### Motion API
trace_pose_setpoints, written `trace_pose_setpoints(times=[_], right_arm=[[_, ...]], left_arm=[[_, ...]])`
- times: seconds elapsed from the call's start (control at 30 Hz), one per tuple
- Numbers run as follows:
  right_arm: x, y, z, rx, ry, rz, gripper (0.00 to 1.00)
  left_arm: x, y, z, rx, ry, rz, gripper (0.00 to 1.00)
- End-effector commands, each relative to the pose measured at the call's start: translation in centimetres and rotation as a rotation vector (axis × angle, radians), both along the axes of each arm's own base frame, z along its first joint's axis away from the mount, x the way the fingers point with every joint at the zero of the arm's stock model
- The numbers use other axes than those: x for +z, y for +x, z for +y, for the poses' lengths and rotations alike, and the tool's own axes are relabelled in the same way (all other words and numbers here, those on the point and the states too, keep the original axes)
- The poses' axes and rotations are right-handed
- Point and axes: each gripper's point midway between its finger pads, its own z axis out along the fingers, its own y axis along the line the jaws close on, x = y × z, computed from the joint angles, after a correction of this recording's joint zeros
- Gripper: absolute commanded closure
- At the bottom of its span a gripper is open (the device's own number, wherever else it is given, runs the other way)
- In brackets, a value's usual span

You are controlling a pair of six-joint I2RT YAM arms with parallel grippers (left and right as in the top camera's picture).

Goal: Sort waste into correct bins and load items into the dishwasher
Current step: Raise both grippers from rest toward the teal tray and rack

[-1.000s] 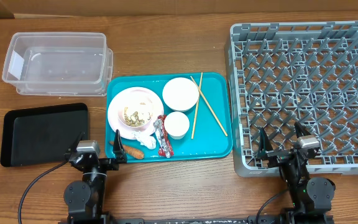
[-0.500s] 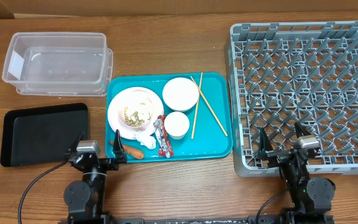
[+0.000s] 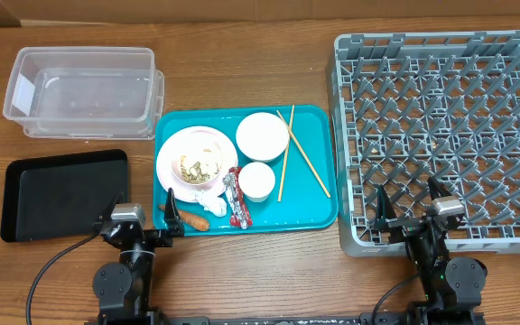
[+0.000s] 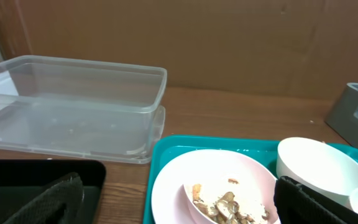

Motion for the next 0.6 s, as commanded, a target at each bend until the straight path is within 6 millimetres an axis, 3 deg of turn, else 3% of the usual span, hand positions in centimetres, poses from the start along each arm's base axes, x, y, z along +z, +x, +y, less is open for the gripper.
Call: trace_pose_setpoints(times=[0.0, 0.4, 0.57], right_arm=[[-0.1, 0.0, 0.0, -0.002, 0.002, -0.007, 0.0], [0.3, 0.0, -0.1, -0.009, 0.023, -0.018, 0.0], [2.3, 0.0, -3.0, -0.175, 0.229, -0.04, 0.0]], left_arm=[[-0.1, -0.1, 0.9, 0.048, 0.03, -0.002, 0.0], [0.0, 0.0, 0.9, 0.052, 0.007, -0.007, 0.0], [0.9, -0.1, 0.7, 0.047, -0.072, -0.024, 0.0]])
